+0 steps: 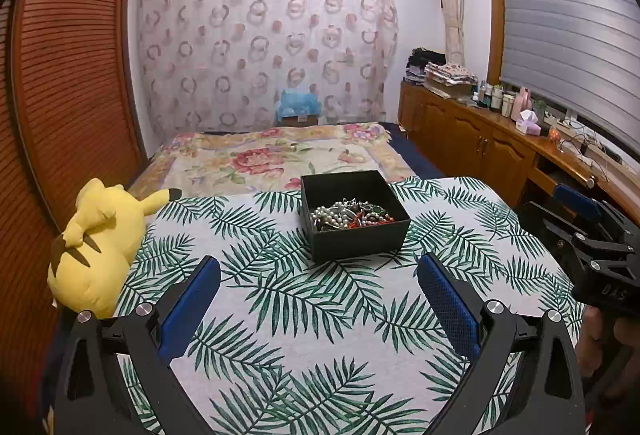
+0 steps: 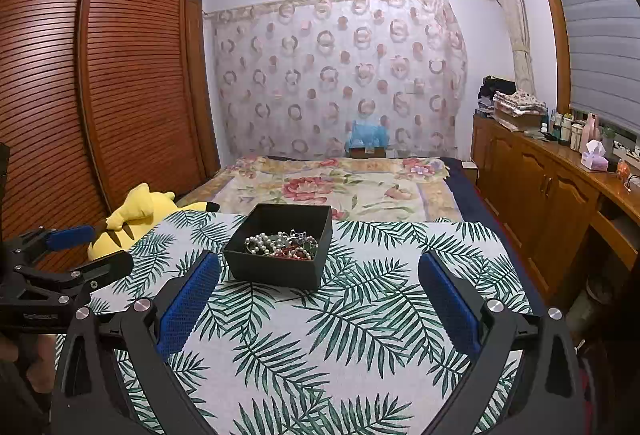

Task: Organize jewelry

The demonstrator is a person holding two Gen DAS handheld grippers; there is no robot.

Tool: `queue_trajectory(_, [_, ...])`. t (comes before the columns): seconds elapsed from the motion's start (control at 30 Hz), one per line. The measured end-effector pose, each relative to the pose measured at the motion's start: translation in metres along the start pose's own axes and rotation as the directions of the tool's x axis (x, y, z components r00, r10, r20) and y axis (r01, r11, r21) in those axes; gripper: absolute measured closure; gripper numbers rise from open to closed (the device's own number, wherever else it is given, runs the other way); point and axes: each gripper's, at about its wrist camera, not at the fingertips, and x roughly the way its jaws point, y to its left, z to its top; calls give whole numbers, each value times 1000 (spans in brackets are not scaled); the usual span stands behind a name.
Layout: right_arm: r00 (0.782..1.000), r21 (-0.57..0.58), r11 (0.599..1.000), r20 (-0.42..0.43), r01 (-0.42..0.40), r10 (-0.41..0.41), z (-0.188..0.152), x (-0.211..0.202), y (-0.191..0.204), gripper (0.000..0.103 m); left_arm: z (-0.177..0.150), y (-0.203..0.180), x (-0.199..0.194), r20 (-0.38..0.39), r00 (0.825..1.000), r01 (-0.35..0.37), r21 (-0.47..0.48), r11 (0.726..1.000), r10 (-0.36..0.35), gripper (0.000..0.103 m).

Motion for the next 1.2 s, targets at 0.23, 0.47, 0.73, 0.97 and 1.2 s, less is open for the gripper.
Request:
queue_trajectory(0.23, [1000,1,1000,-1,-2,2,0,0,0,3,0,-1,0,0,1000,1,1,1000,-1,8])
queue_trajectory(0.47, [1000,1,1000,-1,-1,1,0,0,0,3,0,0,0,1,1000,2,0,1000,-2,8])
queue_trajectory(0.73, [1000,6,1000,-6,-5,5,-5,1,0,3,1,-4,-3,3,1000,16,-6,1000,-16,8])
queue_trajectory(0.97, [1000,7,1000,-6,-5,5,-5,1,0,3,2,-7,-5,9,1000,16,-8,1000,-16,8])
queue_trajectory(1.2, [1000,7,1000,-6,-4,4,-7,1,-1,3,4,-8,-6,12,1000,17,-9,1000,-17,8])
